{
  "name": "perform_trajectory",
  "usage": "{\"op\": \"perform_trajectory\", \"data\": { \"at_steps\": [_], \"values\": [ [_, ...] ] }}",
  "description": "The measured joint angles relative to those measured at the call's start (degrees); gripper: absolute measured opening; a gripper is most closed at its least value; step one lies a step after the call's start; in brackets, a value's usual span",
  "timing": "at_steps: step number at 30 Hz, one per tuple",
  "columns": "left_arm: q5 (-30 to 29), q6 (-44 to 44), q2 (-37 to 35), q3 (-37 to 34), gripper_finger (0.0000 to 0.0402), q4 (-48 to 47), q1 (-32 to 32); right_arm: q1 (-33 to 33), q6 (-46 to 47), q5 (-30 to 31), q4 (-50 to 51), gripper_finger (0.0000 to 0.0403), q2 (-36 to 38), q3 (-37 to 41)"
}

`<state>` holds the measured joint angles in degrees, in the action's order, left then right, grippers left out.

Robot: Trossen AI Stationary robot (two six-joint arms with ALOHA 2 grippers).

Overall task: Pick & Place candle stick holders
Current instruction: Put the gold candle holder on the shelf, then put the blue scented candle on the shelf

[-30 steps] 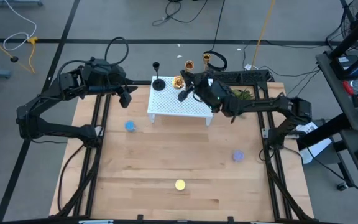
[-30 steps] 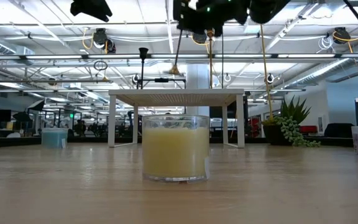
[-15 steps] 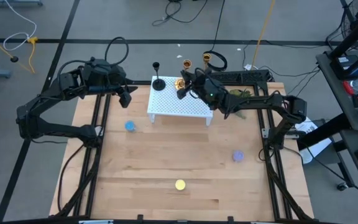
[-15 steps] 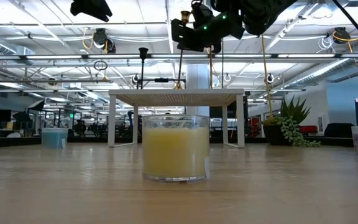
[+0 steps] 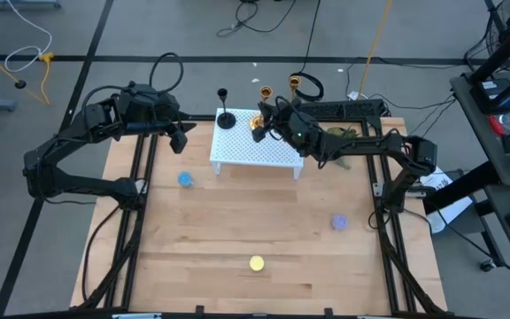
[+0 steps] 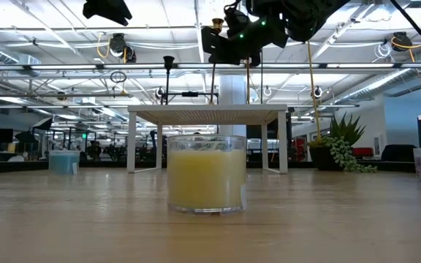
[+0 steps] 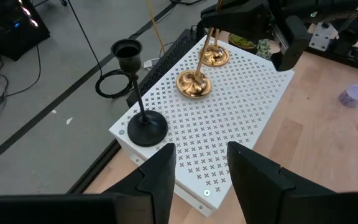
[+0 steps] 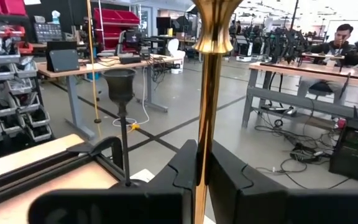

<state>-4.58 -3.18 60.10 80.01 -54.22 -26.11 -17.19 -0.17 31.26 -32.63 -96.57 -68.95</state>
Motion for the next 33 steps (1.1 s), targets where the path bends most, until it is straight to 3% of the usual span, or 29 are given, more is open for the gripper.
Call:
{"op": "perform_trajectory", "data": {
  "at_steps": [14, 27, 33],
  "values": [
    [0.00, -0.06, 0.00, 0.00, 0.0152, 0.02, 0.00, -1.24, 4.02, -0.01, 1.57, 0.0058, 0.04, 0.00],
    [0.00, -0.04, 0.00, 0.00, 0.0152, -0.19, 0.00, -0.85, 1.42, 0.02, 1.71, 0.0144, 0.04, 0.00],
    [-0.04, 3.05, 0.00, 0.00, 0.0152, -6.49, 0.00, 0.83, -0.70, 0.31, 2.66, 0.0154, 1.10, 0.00]
  ]
}}
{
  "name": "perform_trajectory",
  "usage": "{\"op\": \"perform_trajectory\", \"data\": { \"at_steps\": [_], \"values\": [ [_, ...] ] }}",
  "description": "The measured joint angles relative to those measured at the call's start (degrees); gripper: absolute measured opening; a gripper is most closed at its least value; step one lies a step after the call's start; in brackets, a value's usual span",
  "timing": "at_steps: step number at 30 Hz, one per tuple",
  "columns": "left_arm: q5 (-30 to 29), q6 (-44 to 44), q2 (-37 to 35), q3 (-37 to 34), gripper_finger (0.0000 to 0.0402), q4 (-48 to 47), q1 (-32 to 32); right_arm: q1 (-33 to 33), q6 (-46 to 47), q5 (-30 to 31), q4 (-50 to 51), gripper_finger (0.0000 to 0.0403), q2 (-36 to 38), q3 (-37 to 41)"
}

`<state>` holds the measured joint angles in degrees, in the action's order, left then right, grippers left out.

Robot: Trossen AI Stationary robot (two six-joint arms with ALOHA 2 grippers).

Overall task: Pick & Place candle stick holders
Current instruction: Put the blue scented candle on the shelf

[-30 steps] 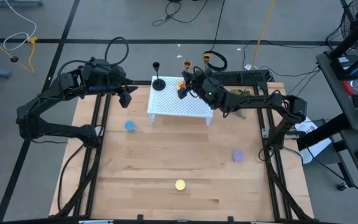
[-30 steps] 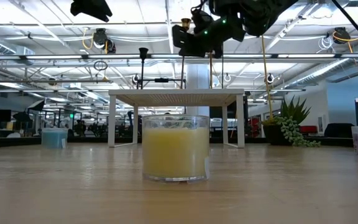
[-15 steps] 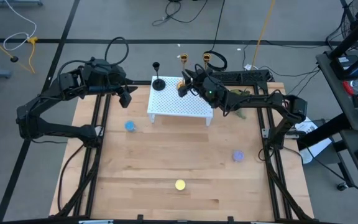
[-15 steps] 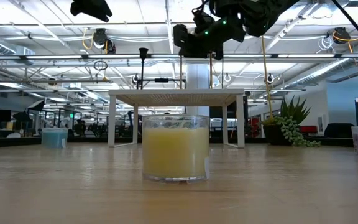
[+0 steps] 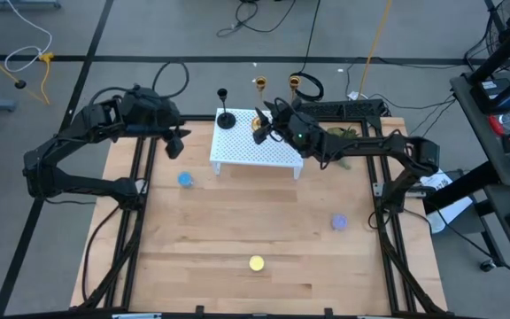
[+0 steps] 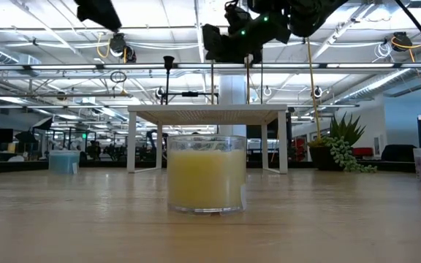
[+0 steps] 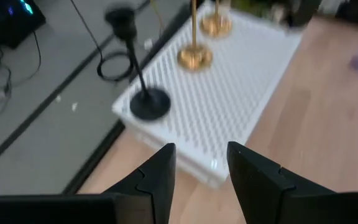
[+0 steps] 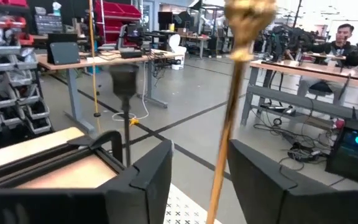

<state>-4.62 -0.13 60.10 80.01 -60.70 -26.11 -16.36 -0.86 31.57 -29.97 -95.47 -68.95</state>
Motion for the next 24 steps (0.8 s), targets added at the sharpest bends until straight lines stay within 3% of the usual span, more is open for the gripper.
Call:
{"op": "perform_trajectory", "data": {
  "at_steps": [5, 8, 13, 24],
  "values": [
    [-0.07, -0.40, -0.25, -1.90, 0.0152, -5.83, 0.39, 1.27, 0.11, 2.31, 7.33, 0.0149, 2.94, 0.00],
    [-0.02, -2.33, -0.57, -6.28, 0.0152, -6.13, 1.28, 2.24, 0.42, 6.00, 14.28, 0.0149, 4.93, 0.02],
    [0.07, -6.54, -0.63, -15.56, 0.0152, -7.30, 3.68, 4.84, 2.03, 5.90, 22.13, 0.0149, 6.62, 0.00],
    [0.08, -16.93, -0.52, -31.72, 0.0152, -4.17, 9.00, 10.10, 1.22, 5.89, 22.53, 0.0146, 6.79, 0.00]
  ]
}}
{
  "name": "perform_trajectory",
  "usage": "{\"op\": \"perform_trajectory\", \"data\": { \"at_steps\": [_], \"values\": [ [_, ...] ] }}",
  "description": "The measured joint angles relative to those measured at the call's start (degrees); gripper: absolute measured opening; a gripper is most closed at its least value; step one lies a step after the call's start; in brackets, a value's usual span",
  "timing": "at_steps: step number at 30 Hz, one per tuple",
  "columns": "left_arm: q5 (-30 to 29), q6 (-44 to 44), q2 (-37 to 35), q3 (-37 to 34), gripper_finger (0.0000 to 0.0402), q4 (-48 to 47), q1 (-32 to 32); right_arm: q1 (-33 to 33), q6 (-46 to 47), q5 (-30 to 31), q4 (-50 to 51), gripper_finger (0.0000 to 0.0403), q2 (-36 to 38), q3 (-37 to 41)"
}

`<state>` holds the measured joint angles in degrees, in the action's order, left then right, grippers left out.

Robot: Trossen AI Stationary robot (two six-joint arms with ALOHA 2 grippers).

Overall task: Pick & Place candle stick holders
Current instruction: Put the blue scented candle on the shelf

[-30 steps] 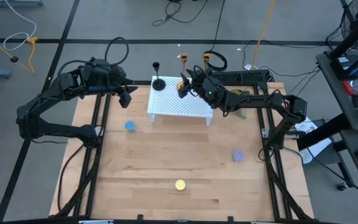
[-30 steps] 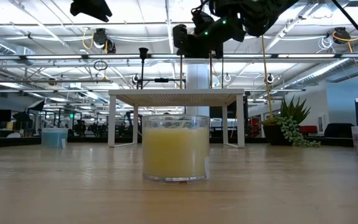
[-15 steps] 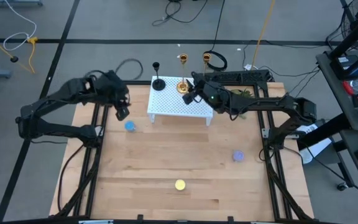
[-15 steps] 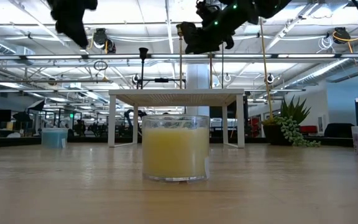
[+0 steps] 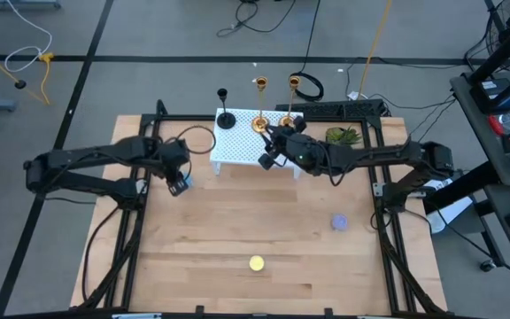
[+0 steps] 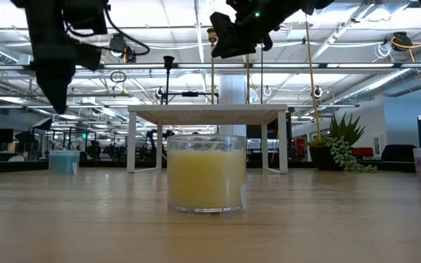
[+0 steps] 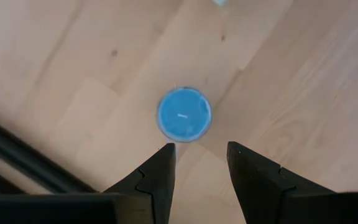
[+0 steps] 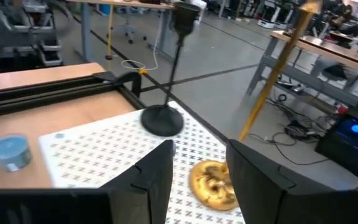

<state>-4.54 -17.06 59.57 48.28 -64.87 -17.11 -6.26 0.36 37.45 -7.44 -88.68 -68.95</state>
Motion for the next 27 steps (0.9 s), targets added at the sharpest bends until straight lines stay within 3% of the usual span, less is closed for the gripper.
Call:
{"op": "perform_trajectory", "data": {
  "at_steps": [15, 27],
  "values": [
    [0.51, 1.43, 0.02, -10.74, 0.0152, 15.34, 4.09, 2.25, -1.16, -0.04, 0.02, 0.0143, -0.02, 0.01],
    [-1.89, -2.92, 0.06, -12.12, 0.0152, 15.88, 5.12, 2.25, -1.07, -0.06, -1.73, 0.0145, -0.04, 3.39]
  ]
}}
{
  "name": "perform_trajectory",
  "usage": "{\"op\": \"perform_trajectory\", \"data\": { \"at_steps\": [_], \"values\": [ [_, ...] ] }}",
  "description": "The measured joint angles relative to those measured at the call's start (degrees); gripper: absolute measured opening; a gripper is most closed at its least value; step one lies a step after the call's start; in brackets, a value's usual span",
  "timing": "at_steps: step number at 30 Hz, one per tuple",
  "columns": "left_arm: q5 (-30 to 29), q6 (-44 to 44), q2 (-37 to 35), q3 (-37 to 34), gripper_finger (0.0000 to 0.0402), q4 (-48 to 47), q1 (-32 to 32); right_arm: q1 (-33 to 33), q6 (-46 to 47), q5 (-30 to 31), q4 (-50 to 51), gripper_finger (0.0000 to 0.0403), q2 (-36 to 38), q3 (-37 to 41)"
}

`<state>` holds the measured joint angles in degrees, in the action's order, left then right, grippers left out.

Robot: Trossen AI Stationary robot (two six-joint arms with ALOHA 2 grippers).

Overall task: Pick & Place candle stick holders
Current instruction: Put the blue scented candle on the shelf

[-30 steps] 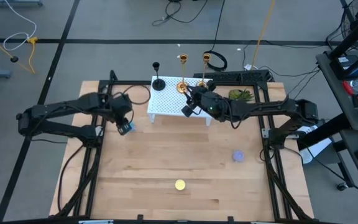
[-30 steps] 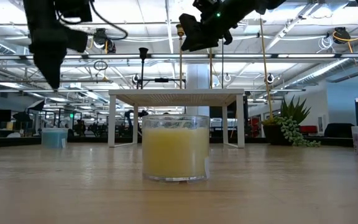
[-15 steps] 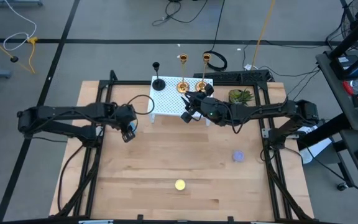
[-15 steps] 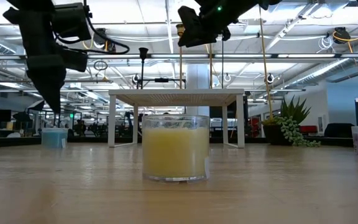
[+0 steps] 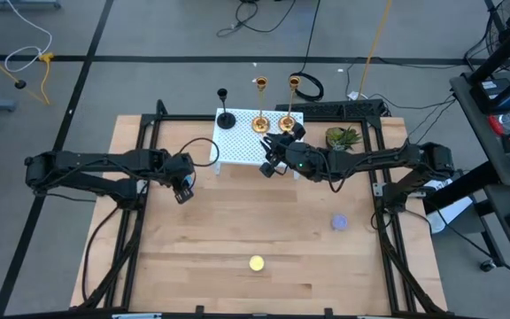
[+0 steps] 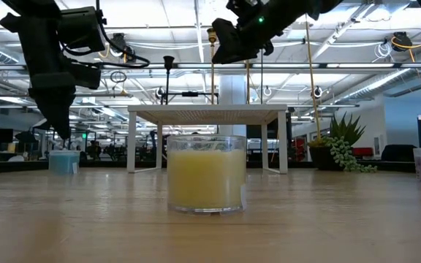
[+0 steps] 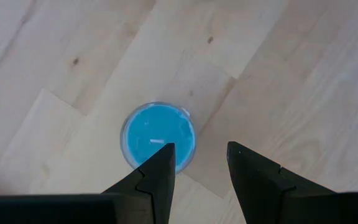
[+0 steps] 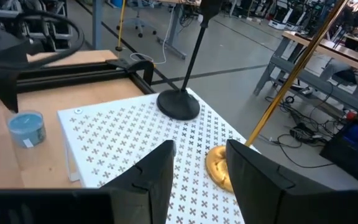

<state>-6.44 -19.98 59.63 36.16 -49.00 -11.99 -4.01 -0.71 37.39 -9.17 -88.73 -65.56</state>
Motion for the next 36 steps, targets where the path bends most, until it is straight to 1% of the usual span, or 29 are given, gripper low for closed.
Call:
{"op": "perform_trajectory", "data": {
  "at_steps": [5, 9, 15, 20, 25, 28, 34, 36],
  "values": [
    [0.05, 1.09, 0.01, 0.00, 0.0152, 0.00, 0.00, 0.00, 0.02, -0.01, -0.02, 0.0145, 0.00, 0.42],
    [0.88, 2.17, 1.33, 0.00, 0.0152, 0.17, 0.84, 0.00, 0.02, -0.01, -0.04, 0.0144, 0.00, 0.43],
    [1.14, 3.10, 6.17, 0.00, 0.0152, 0.59, 2.45, 0.00, 0.02, -0.03, -0.62, 0.0142, 0.00, 0.44],
    [1.52, 3.32, 10.48, 0.01, 0.0152, 1.16, 2.49, 0.00, 0.01, -0.14, -0.92, 0.0143, 0.00, 0.44],
    [0.76, 3.34, 12.30, 0.29, 0.0147, 1.34, 2.38, 0.00, -0.02, -0.16, -1.21, 0.0145, 0.00, 0.44],
    [0.51, 3.34, 12.31, 0.23, 0.0118, 1.16, 2.34, 0.00, -0.07, -0.16, -1.43, 0.0145, 0.00, 0.44],
    [0.48, 2.96, 11.87, 0.15, 0.0020, 1.42, 2.36, 0.00, -0.13, -0.16, -1.44, 0.0146, 0.00, 0.44],
    [0.69, 2.35, 11.91, 0.47, 0.0010, 1.14, 2.34, 0.00, -0.17, -0.17, -1.44, 0.0146, 0.00, 0.44]
  ]
}}
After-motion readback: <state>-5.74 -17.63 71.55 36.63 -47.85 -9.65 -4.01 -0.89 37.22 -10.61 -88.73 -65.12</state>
